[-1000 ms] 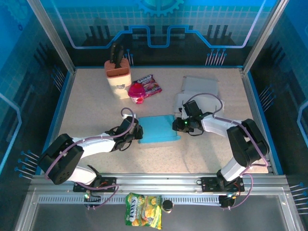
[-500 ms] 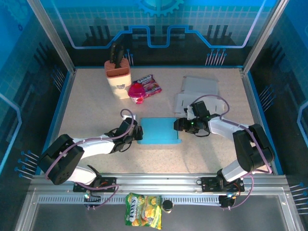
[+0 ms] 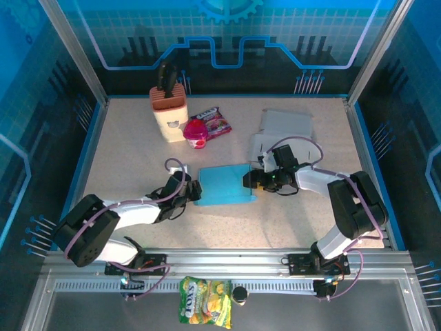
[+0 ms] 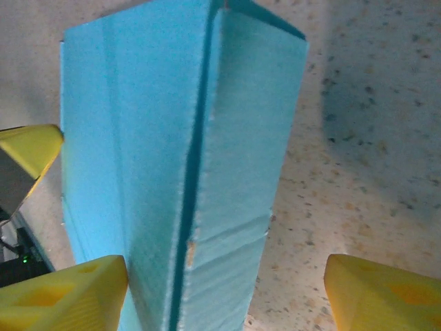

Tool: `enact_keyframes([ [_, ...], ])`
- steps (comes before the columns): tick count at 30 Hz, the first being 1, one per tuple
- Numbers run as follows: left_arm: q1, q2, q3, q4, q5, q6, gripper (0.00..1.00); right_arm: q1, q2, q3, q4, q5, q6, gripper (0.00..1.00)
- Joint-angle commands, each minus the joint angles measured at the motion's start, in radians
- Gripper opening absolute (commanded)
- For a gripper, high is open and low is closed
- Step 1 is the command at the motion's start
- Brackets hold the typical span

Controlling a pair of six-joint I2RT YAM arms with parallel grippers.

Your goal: Fold the paper box

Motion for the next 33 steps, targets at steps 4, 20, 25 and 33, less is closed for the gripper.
enact_keyframes([
  [4,0.032,0.016,-0.061,-0.081,0.013,-0.022,0.00,-0.009,0.031,-0.007,0.142,-0.151,0.051,0.74],
  [20,0.036,-0.100,0.022,-0.177,0.048,0.110,0.16,-0.004,0.014,-0.059,0.369,-0.215,0.315,0.41],
  [25,-0.089,-0.279,0.092,-0.290,-0.051,0.374,0.38,-0.021,-0.019,-0.071,0.398,-0.234,0.420,0.34],
  [33,-0.393,-0.283,0.191,-0.396,-0.284,0.895,0.51,-0.091,-0.092,-0.079,0.304,-0.298,0.554,0.28],
])
